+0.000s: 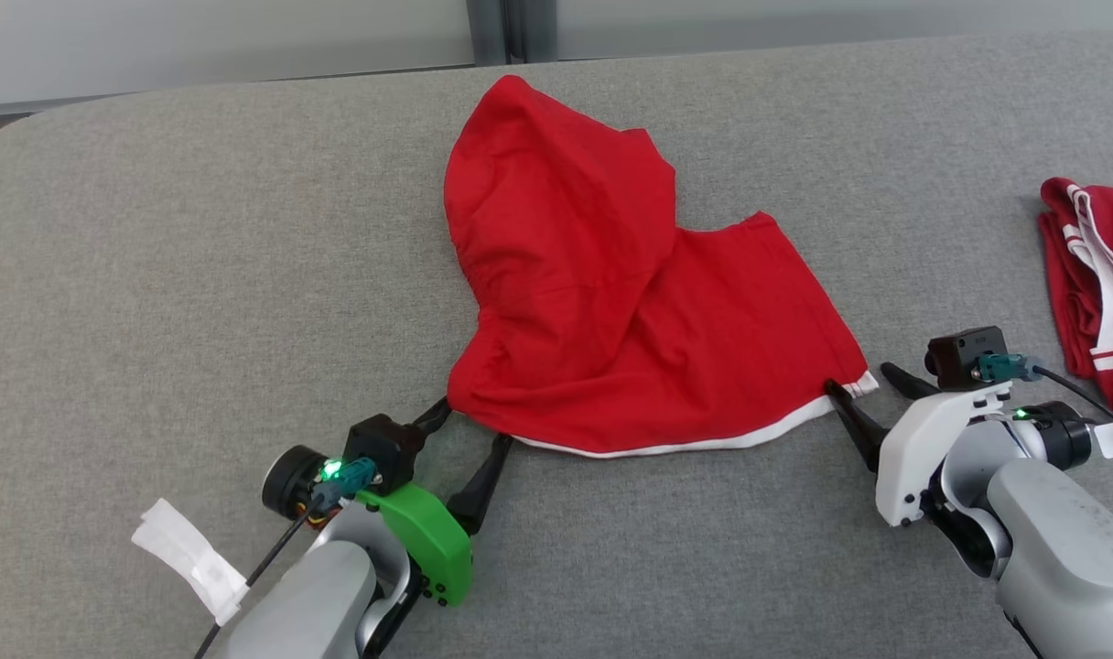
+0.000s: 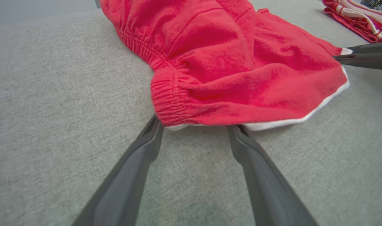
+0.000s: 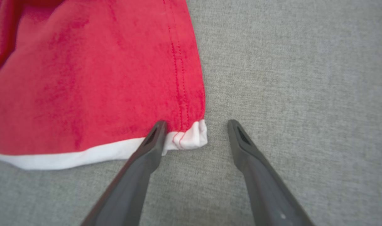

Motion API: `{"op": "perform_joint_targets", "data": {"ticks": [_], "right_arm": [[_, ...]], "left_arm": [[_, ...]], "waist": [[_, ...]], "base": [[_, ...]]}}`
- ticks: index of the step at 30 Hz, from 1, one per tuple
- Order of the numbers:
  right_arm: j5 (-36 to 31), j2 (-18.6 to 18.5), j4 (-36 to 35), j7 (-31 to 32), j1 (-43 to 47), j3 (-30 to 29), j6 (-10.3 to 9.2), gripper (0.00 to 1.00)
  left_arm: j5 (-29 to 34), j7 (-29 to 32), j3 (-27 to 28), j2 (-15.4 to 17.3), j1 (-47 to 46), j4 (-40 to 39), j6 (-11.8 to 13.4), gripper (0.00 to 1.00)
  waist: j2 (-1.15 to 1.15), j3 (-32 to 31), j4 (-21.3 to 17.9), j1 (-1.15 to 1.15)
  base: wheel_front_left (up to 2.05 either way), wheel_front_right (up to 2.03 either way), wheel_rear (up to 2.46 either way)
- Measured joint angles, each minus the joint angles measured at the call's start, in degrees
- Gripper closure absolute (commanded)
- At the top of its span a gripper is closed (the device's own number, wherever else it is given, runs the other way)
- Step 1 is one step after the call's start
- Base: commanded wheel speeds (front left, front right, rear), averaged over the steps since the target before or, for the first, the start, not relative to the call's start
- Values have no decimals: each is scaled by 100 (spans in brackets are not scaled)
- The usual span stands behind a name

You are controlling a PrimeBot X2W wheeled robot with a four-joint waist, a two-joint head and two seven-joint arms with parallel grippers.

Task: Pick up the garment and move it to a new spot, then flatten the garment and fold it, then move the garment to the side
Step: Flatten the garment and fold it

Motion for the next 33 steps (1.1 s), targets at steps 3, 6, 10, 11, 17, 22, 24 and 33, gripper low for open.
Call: {"op": "perform_joint_targets", "data": {"ticks": [3, 6, 10, 11, 17, 22, 24, 33], "right_arm": [[68, -11, 34, -3, -35, 99, -1, 0], [204, -18, -5, -4, -77, 349, -16, 100], [403, -9, 1, -77, -108, 494, -4, 100], [522, -2, -4, -79, -106, 494, -4, 100], [1306, -277, -615, -122, -65, 205, -5, 100], [1962, -721, -1489, 45, 135, -323, -5, 100], [2117, -917, -1836, 197, 212, -560, -5, 100], [2334, -1358, -3206, 1274, 111, -1868, -5, 100]], "left_arm": [[-176, 0, -248, 47, -112, -62, 0, 0], [-419, 0, -513, 70, -193, -77, 0, 100], [-615, -1, -667, 162, -253, -158, 0, 100], [-661, 0, -700, 190, -256, -207, 0, 100], [-983, 0, -927, 571, -216, -814, 0, 100], [-1575, 226, -1059, 1059, -58, -1630, -1, 100], [-1822, 450, -1051, 1280, -7, -2095, -1, 100], [-3040, 1738, -398, 2130, -439, -4464, 243, 100]], "waist": [[0, -12, -6, 0], [0, -49, -21, 0], [0, -119, -57, 0], [0, -150, -65, 0], [0, -401, -121, 0], [0, -702, -182, 0], [0, -825, -208, 0], [0, -946, -358, 0]], "base": [[0, 0, 0], [0, 0, 0], [0, 0, 0], [0, 0, 0], [0, 0, 0], [0, 0, 0], [0, 0, 0], [0, 0, 0]]}}
